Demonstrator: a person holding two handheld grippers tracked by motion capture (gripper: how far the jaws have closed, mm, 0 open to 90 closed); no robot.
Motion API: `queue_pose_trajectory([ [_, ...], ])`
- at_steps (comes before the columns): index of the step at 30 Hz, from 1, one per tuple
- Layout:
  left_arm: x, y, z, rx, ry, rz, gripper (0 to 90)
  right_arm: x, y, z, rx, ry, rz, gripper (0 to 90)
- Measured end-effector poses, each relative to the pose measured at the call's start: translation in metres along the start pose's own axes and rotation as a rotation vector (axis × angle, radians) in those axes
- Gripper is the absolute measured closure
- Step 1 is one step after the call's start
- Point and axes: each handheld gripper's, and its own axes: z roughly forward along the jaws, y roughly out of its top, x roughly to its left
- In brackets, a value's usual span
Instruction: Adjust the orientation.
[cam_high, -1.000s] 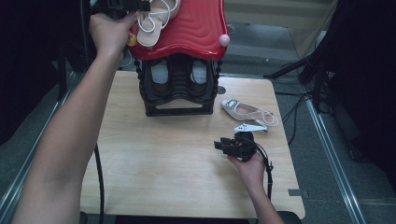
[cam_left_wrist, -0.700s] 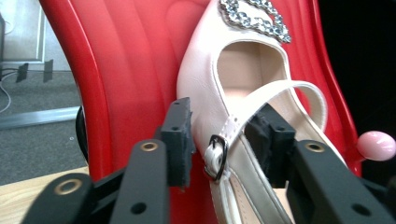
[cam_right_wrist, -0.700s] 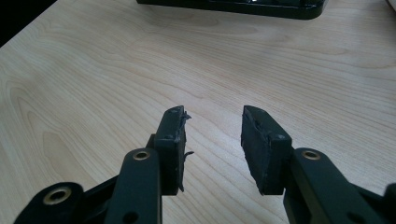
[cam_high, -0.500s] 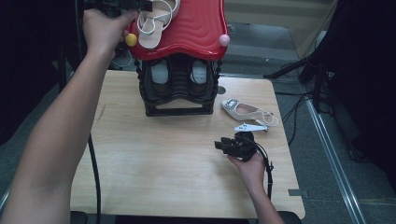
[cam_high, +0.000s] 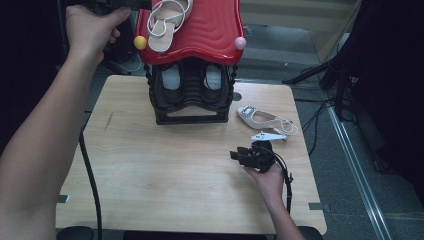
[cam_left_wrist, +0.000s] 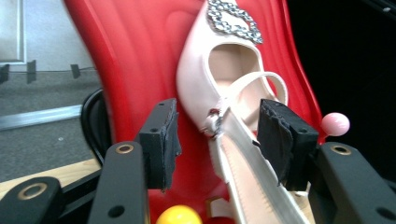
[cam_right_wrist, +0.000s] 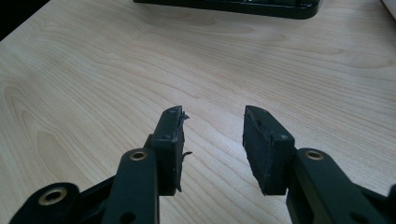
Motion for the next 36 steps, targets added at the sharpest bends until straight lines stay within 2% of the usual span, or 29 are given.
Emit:
queue_pose_trajectory([
  [6, 0.013, -0.007, -0.006, 0.002, 0.015, -0.010, 48.3, 0.000, 0.000, 0.000, 0.001, -0.003, 0.000, 59.2],
  [12, 0.028, -0.021, -0.005, 0.019, 0.055, -0.013, 47.6, 0.000, 0.000, 0.000, 0.001, -0.002, 0.003, 59.2],
  [14, 0.033, -0.025, -0.005, 0.017, 0.053, -0.021, 47.6, 0.000, 0.000, 0.000, 0.000, -0.001, 0.003, 59.2],
  [21, 0.051, -0.043, -0.005, 0.031, 0.073, -0.029, 46.9, 0.000, 0.000, 0.001, 0.000, -0.002, 0.002, 59.1],
  [25, 0.059, -0.055, -0.004, 0.038, 0.080, -0.003, 46.6, 0.001, 0.000, 0.001, 0.002, -0.003, 0.003, 59.0],
  [28, 0.066, -0.063, -0.004, 0.031, 0.082, -0.023, 46.1, 0.000, 0.000, 0.000, 0.001, -0.001, 0.006, 59.1],
  [36, 0.085, -0.089, -0.002, 0.055, 0.108, -0.033, 46.2, 0.000, 0.001, 0.000, 0.000, -0.001, 0.003, 59.1],
])
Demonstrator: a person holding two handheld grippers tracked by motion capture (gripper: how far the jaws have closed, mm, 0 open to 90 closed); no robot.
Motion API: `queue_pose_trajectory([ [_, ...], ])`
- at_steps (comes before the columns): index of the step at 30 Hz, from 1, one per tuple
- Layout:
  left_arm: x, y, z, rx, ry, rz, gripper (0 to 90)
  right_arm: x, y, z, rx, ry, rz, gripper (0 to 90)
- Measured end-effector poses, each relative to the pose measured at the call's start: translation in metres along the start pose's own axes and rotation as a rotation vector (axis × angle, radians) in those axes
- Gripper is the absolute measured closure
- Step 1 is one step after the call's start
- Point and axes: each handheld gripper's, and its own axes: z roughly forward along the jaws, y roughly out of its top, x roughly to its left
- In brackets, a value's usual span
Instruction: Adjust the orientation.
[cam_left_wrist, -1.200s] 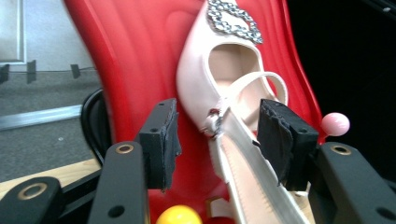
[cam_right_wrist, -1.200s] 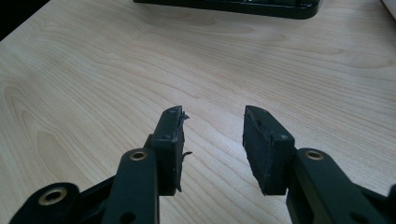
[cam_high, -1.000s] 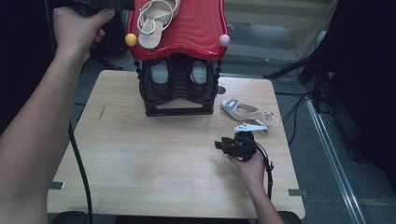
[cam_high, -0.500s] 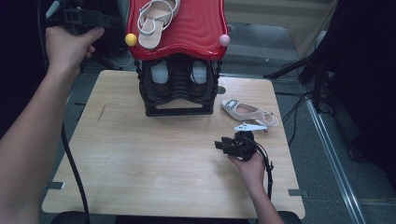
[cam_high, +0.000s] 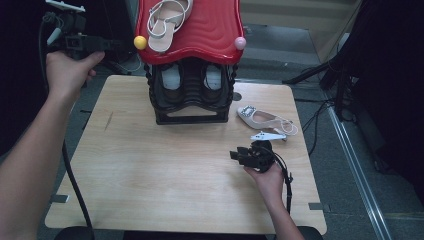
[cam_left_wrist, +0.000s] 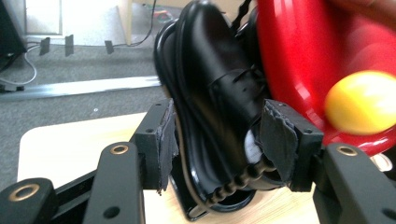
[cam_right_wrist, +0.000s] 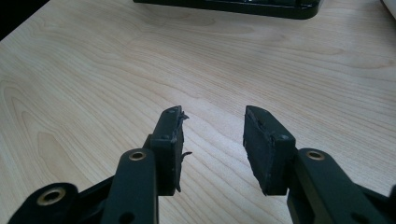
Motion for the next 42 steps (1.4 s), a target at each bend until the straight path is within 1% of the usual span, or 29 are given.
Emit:
queue_pose_trajectory([
  [1, 0.003, -0.003, 0.001, 0.005, -0.002, -0.002, 46.7, 0.000, 0.000, 0.000, 0.000, 0.000, 0.000, 59.2],
  [2, 0.005, -0.005, 0.001, -0.001, 0.009, 0.001, 46.8, 0.000, 0.000, 0.000, 0.000, 0.000, 0.001, 59.1],
  [3, 0.007, -0.008, 0.002, -0.002, 0.010, -0.003, 47.0, 0.000, 0.000, 0.000, 0.000, 0.001, 0.002, 59.1],
  [5, 0.010, -0.013, 0.004, 0.006, 0.010, -0.005, 47.0, 0.000, 0.000, 0.000, -0.002, 0.002, 0.000, 59.1],
  [7, 0.012, -0.018, 0.006, 0.009, 0.022, 0.006, 46.9, 0.000, 0.000, 0.000, -0.004, 0.003, 0.000, 58.9],
  [8, 0.014, -0.021, 0.007, 0.010, 0.015, 0.001, 46.8, 0.000, 0.000, 0.000, -0.004, 0.003, 0.001, 58.8],
  [10, 0.015, -0.028, 0.011, 0.013, 0.012, -0.010, 46.6, -0.001, 0.000, 0.000, -0.006, 0.004, -0.003, 58.6],
  [13, 0.017, -0.038, 0.017, 0.022, 0.019, -0.010, 46.5, 0.000, 0.000, 0.000, -0.005, 0.005, -0.002, 58.5],
  [15, 0.019, -0.044, 0.021, 0.030, 0.020, -0.023, 46.6, 0.000, 0.000, -0.001, -0.007, 0.005, 0.001, 58.6],
  [17, 0.020, -0.050, 0.024, 0.029, 0.015, -0.024, 46.7, -0.001, 0.000, -0.001, -0.008, 0.004, -0.002, 58.6],
  [18, 0.021, -0.053, 0.026, 0.040, 0.015, -0.017, 46.7, -0.001, 0.000, -0.001, -0.009, 0.006, -0.001, 58.6],
  [21, 0.021, -0.062, 0.031, 0.040, 0.010, -0.019, 46.7, -0.001, 0.000, -0.002, -0.014, 0.008, 0.000, 58.7],
  [22, 0.022, -0.064, 0.032, 0.051, 0.009, -0.015, 46.7, -0.001, 0.001, -0.002, -0.015, 0.010, 0.004, 59.1],
  [24, 0.021, -0.071, 0.038, 0.052, 0.020, -0.019, 46.7, -0.001, 0.001, -0.003, -0.021, 0.011, -0.001, 59.4],
  [26, 0.022, -0.076, 0.042, 0.073, 0.007, -0.028, 47.3, -0.001, 0.002, -0.005, -0.035, 0.018, -0.004, 60.3],
  [29, 0.023, -0.084, 0.046, 0.080, -0.005, -0.036, 47.7, 0.000, 0.003, -0.008, -0.052, 0.016, -0.014, 61.7],
  [30, 0.023, -0.086, 0.047, 0.080, -0.011, -0.036, 47.7, 0.001, 0.004, -0.009, -0.056, 0.024, -0.009, 61.9],
  [33, 0.022, -0.094, 0.047, 0.079, -0.029, -0.037, 47.9, 0.000, 0.003, -0.008, -0.048, 0.037, -0.005, 63.2],
  [38, 0.021, -0.110, 0.050, 0.085, -0.036, -0.039, 48.1, -0.001, 0.003, -0.007, -0.041, 0.053, 0.007, 66.8],
  [41, 0.021, -0.118, 0.051, 0.081, -0.039, -0.038, 48.3, -0.001, 0.003, -0.006, -0.036, 0.037, 0.006, 66.9],
  [42, 0.021, -0.121, 0.052, 0.087, -0.042, -0.037, 48.3, -0.002, 0.003, -0.006, -0.036, 0.037, 0.008, 66.8],
])
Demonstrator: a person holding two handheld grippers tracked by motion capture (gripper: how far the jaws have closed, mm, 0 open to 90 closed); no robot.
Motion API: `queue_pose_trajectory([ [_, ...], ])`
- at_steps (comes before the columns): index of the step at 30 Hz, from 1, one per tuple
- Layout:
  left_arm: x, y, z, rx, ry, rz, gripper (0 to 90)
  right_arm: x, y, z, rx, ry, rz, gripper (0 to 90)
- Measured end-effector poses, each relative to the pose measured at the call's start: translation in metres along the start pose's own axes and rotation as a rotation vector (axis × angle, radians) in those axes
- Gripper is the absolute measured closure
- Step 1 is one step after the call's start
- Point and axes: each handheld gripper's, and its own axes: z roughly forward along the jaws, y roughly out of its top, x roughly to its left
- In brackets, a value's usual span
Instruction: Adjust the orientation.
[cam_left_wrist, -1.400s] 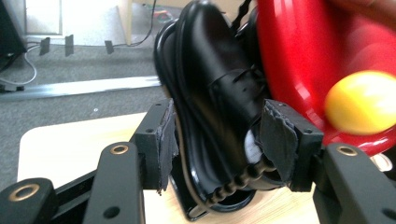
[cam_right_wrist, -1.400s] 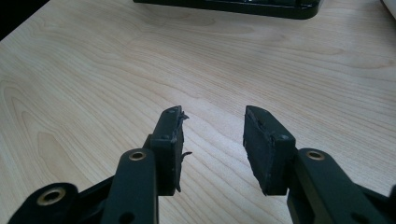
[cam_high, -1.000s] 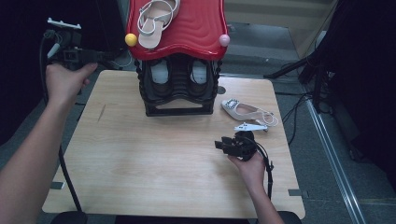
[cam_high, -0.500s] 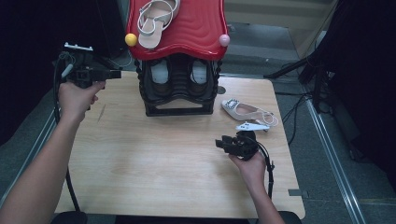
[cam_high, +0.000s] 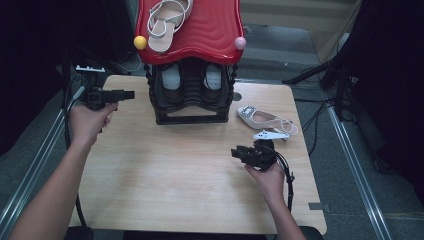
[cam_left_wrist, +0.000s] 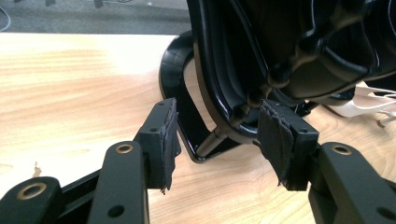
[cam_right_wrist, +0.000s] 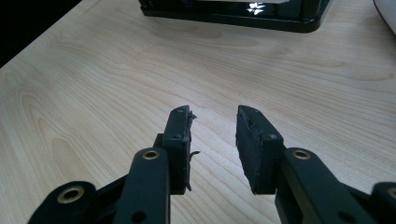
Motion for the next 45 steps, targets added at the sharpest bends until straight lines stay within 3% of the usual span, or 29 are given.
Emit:
queue_pose_trajectory([
  [5, -0.003, -0.016, 0.004, 0.006, -0.005, 0.015, 48.5, -0.001, 0.000, 0.000, -0.003, -0.015, 0.005, 64.5],
  [9, -0.006, -0.029, 0.008, 0.014, -0.019, 0.017, 48.5, -0.001, 0.000, 0.002, 0.001, -0.054, 0.003, 54.9],
  [12, -0.009, -0.036, 0.011, 0.026, -0.019, 0.032, 48.4, -0.003, 0.000, 0.002, 0.003, -0.050, 0.009, 54.5],
  [18, -0.010, -0.050, 0.018, 0.048, -0.044, 0.030, 48.2, -0.001, -0.001, -0.001, -0.027, -0.094, -0.008, 57.6],
  [25, -0.015, -0.062, 0.024, 0.057, -0.052, 0.034, 48.1, -0.004, -0.003, -0.002, -0.041, -0.085, -0.013, 60.6],
  [31, -0.018, -0.077, 0.029, 0.064, -0.057, 0.043, 47.5, -0.005, -0.006, -0.002, -0.047, -0.118, -0.062, 61.8],
  [34, -0.017, -0.086, 0.034, 0.065, -0.064, 0.036, 47.4, -0.009, -0.005, -0.002, -0.029, -0.108, -0.037, 61.3],
  [36, -0.016, -0.089, 0.036, 0.092, -0.071, 0.030, 47.3, -0.010, -0.006, -0.001, -0.024, -0.103, -0.035, 62.3],
  [39, -0.017, -0.094, 0.036, 0.077, -0.082, 0.025, 46.9, -0.011, -0.005, -0.001, -0.028, -0.099, -0.035, 64.6],
  [45, -0.021, -0.104, 0.039, 0.101, -0.094, 0.056, 45.8, -0.014, -0.004, -0.003, -0.039, -0.097, -0.001, 71.5],
])
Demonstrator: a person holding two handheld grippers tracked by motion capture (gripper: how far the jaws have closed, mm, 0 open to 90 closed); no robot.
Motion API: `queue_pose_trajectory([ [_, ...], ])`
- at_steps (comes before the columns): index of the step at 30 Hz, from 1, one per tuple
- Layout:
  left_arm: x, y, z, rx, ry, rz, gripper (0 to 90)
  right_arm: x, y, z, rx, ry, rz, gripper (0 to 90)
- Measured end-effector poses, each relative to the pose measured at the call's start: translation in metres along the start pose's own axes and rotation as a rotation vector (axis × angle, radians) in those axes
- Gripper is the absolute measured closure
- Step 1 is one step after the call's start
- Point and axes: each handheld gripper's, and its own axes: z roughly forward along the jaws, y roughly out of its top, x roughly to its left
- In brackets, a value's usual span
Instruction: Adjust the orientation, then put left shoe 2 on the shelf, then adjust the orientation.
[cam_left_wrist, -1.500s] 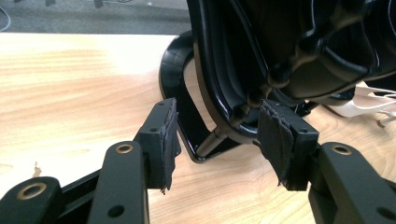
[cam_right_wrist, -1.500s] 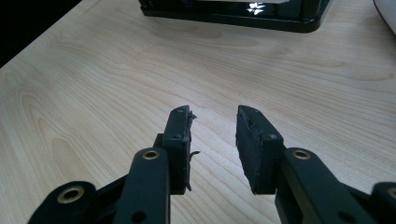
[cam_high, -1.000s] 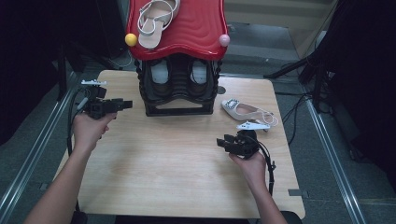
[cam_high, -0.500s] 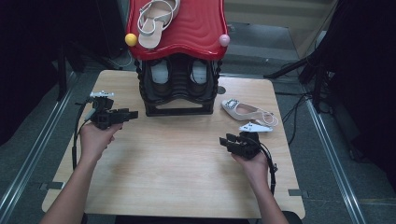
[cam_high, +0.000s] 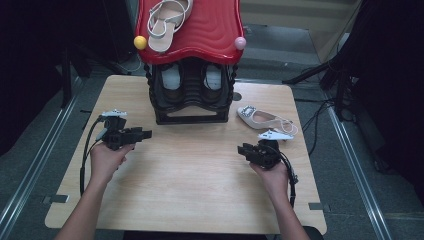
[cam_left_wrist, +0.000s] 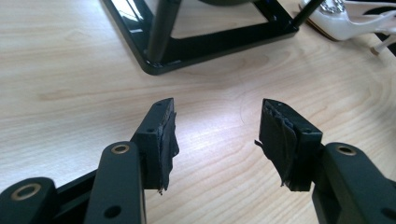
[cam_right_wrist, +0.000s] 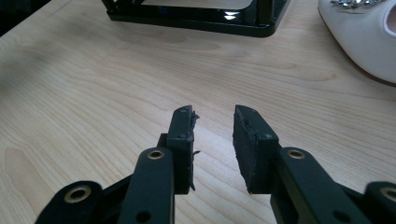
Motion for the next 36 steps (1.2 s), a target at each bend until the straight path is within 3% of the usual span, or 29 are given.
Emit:
queue_pose_trajectory([
  [4, -0.005, -0.005, 0.004, 0.019, -0.006, 0.041, 45.7, -0.002, 0.001, -0.001, 0.001, -0.006, 0.010, 73.6],
  [16, -0.003, -0.007, 0.004, 0.028, -0.016, 0.043, 45.7, -0.018, 0.008, -0.004, 0.042, -0.003, 0.042, 90.0],
  [32, -0.001, -0.008, 0.005, 0.006, 0.004, 0.029, 47.3, -0.055, 0.037, -0.016, 0.033, -0.062, 0.070, 90.0],
  [36, 0.000, -0.007, 0.005, -0.004, -0.021, 0.017, 44.8, -0.063, 0.044, -0.018, 0.027, -0.074, 0.082, 90.0],
])
